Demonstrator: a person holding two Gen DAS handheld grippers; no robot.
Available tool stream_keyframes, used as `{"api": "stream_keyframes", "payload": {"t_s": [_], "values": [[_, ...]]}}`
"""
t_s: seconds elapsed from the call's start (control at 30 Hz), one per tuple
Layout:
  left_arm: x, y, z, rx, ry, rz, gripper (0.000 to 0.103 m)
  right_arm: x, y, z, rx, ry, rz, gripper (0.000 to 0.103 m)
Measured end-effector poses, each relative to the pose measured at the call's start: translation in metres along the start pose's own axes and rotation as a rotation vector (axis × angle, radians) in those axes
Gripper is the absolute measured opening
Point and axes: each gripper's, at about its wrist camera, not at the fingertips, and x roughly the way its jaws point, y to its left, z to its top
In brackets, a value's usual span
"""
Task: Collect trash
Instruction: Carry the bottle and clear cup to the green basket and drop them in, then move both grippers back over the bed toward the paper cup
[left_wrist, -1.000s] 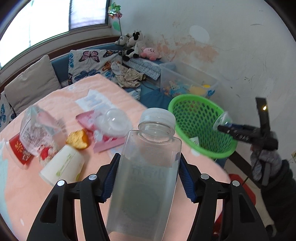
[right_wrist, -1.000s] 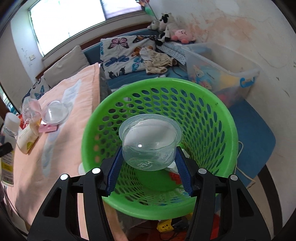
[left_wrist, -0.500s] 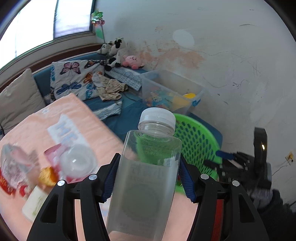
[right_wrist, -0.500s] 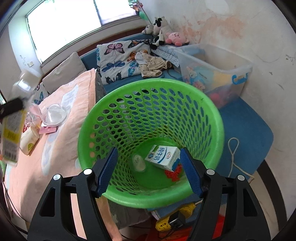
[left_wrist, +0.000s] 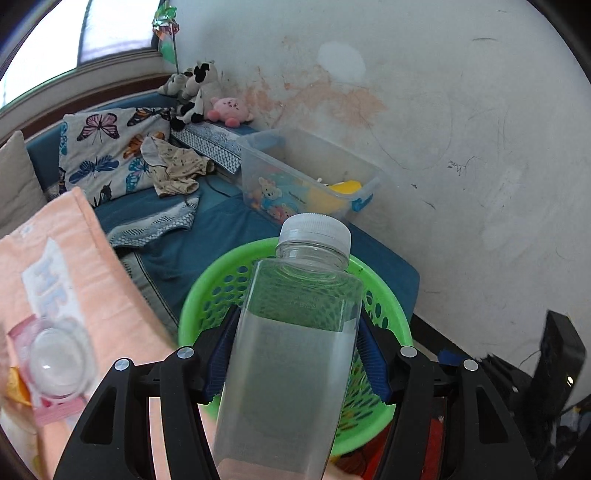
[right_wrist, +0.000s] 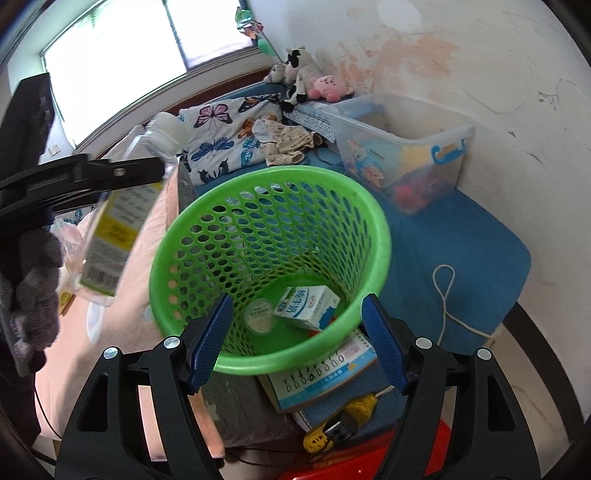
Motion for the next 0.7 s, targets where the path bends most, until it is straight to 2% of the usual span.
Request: {"api": "stream_keyframes", "payload": {"t_s": [0.3, 0.33, 0.37, 0.43, 0.7], "values": [[0.039, -0.017, 0.005, -0.008, 0.045, -0.002, 0.059, 0.002, -0.009, -0.005, 0.029, 0.007, 0.002, 0.073], [0.040, -0.017, 0.005, -0.011, 0.044, -0.004, 0.061, 0.002, -0.009, -0.006, 0.029, 0.008, 0.004, 0.073], [0.041, -0.017, 0.005, -0.012, 0.045, -0.008, 0.068, 0.002, -0.008, -0.006, 0.029, 0.008, 0.007, 0.073], [0.038, -0.017, 0.004, -0.010, 0.038, -0.010, 0.075, 0.002, -0.007, -0.007, 0.026, 0.009, 0.011, 0.073], [0.002, 0.000, -0.014, 0.005, 0.006, 0.059, 0.074, -0.002, 0.009, -0.006, -0.004, -0.001, 0.035, 0.073]]}}
